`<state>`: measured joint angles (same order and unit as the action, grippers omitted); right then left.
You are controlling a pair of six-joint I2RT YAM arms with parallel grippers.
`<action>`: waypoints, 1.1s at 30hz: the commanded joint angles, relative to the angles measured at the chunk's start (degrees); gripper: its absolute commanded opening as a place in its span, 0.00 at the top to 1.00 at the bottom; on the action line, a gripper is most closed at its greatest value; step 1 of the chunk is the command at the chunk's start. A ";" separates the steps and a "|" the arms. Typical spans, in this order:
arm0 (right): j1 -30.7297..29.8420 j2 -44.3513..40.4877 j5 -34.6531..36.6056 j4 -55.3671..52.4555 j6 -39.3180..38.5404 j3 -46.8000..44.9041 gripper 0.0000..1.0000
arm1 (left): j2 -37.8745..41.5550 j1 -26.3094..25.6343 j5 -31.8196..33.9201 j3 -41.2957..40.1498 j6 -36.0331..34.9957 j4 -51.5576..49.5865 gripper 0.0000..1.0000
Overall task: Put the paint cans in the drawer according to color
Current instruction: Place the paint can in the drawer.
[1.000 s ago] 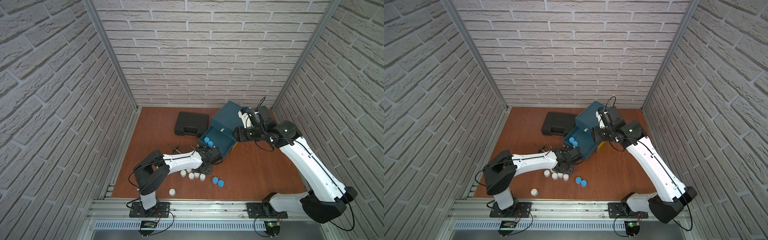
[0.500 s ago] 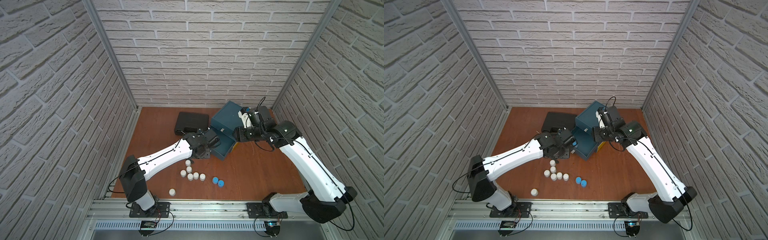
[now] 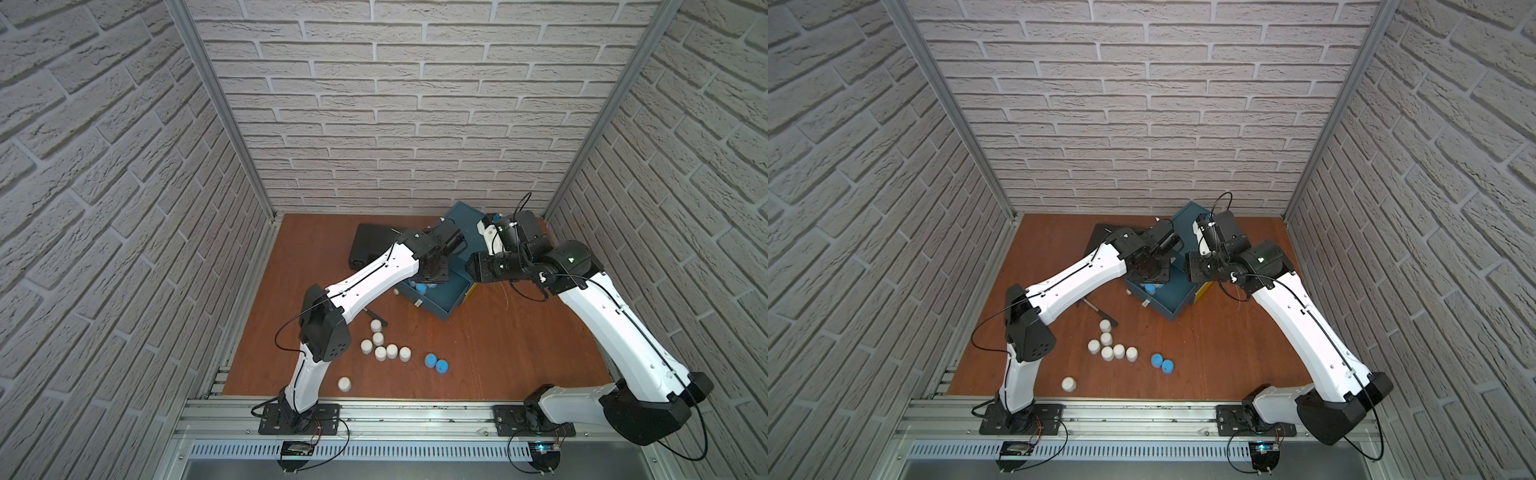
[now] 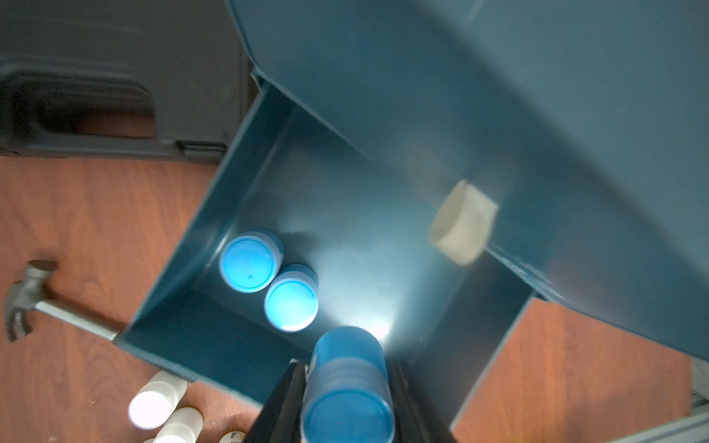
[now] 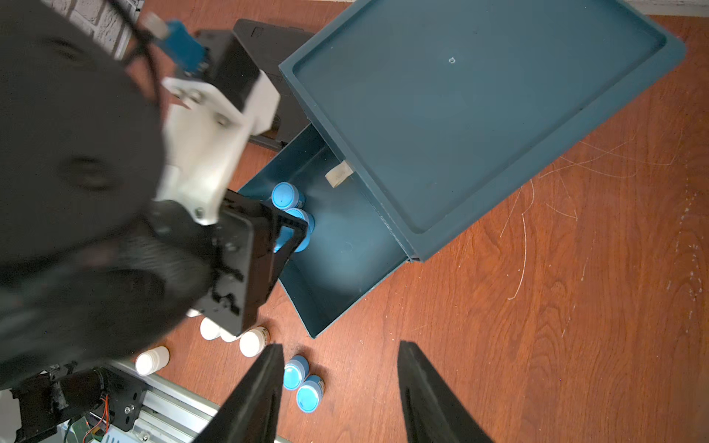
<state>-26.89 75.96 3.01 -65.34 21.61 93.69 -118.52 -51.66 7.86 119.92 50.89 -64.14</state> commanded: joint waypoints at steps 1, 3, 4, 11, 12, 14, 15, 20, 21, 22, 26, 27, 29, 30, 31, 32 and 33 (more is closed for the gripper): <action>0.53 -1.36 0.95 1.27 -0.40 1.06 0.46 | -0.57 -0.11 -2.06 1.90 -1.47 -1.81 0.68; 0.70 -1.58 0.89 1.40 -0.33 0.54 0.46 | -1.36 -0.26 -2.40 1.90 -2.19 -1.67 0.68; 0.70 -1.75 0.73 1.44 -0.25 0.31 0.47 | -1.85 -0.20 -2.61 1.80 -2.28 -1.83 0.68; 0.96 -1.83 0.42 1.53 -0.25 -0.28 0.46 | -3.33 -0.37 -2.32 0.39 -2.64 -2.34 0.67; 0.97 -1.77 0.42 1.54 -0.25 -0.20 0.47 | -3.60 -0.37 -2.24 0.24 -2.66 -2.49 0.67; 0.97 -1.73 0.33 1.53 -0.25 -0.09 0.47 | -3.97 -0.50 -2.07 -0.04 -2.97 -2.36 0.66; 1.02 -1.70 0.33 1.55 -0.25 -0.04 0.46 | -4.09 -0.47 -1.94 -0.20 -3.15 -2.22 0.66; 1.06 -1.70 0.29 1.40 -0.33 0.09 0.46 | -5.64 -0.46 -1.37 0.02 -4.02 -2.34 0.62; 1.05 -1.80 0.33 1.23 -0.34 0.05 0.46 | -5.97 -0.55 -1.38 0.02 -4.10 -2.39 0.61; 1.05 -1.94 0.42 1.23 -0.37 0.03 0.46 | -6.17 -0.55 -1.30 0.07 -4.10 -2.40 0.59; 1.14 -2.42 0.55 0.96 -0.42 -0.27 0.46 | -6.58 -0.71 -0.41 0.05 -4.31 -2.50 0.52; 1.23 -2.55 0.60 0.88 -0.42 -0.35 0.46 | -6.70 -0.72 -0.39 0.22 -4.39 -2.56 0.50; 1.23 -2.66 0.59 0.76 -0.37 -0.52 0.45 | -6.97 -0.72 -0.17 0.87 -4.48 -2.87 0.46; 1.23 -2.69 0.60 0.74 -0.42 -0.59 0.45 | -6.99 -0.86 0.03 1.38 -4.58 -3.07 0.45; 1.27 -2.79 0.60 0.66 -0.50 -0.63 0.45 | -6.92 -1.02 0.37 1.87 -4.62 -3.35 0.44; 1.31 -2.89 0.52 0.57 -0.48 -0.68 0.44 | -6.82 -1.07 0.71 2.47 -4.78 -3.52 0.43; 1.36 -2.93 0.60 0.44 -0.60 -0.53 0.44 | -6.53 -1.15 0.99 3.11 -4.77 -3.71 0.42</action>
<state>-26.00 74.54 3.16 -65.39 21.61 93.51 -124.75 -52.47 6.59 120.62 47.35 -66.83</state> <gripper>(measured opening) 0.555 0.577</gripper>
